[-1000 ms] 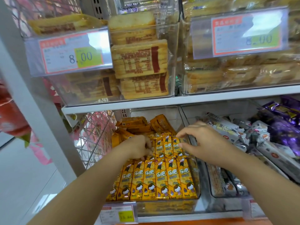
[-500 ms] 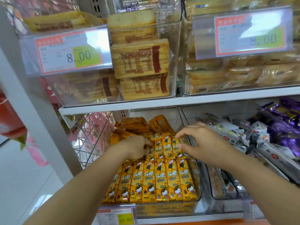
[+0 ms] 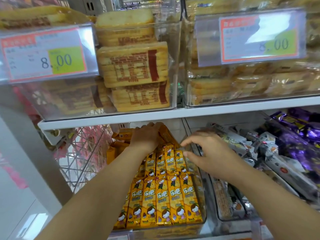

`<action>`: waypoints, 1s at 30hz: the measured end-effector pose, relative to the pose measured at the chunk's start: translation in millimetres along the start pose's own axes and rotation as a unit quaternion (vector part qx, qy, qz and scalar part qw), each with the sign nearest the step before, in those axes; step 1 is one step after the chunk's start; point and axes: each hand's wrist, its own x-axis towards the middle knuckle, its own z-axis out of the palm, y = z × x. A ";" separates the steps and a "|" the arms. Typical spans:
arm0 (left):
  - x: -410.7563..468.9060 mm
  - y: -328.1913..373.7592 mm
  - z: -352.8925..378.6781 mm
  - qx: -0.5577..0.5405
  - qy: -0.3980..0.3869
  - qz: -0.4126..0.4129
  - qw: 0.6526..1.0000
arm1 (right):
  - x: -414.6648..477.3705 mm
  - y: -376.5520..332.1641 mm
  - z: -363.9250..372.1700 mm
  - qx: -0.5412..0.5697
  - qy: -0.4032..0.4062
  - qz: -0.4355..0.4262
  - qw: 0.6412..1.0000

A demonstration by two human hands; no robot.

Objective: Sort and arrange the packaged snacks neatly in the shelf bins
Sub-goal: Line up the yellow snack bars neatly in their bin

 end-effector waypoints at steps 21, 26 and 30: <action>3.4 13.3 14.3 -0.198 0.027 0.065 0.978 | 1.1 -0.7 0.7 0.010 0.001 0.001 1.000; -27.0 0.4 0.2 -0.240 0.178 0.096 0.949 | 0.2 -5.6 -0.4 0.012 0.031 -0.003 0.999; -71.3 -16.7 -13.9 -0.179 0.274 0.146 0.933 | -6.3 -22.2 0.2 0.052 0.080 -0.005 0.995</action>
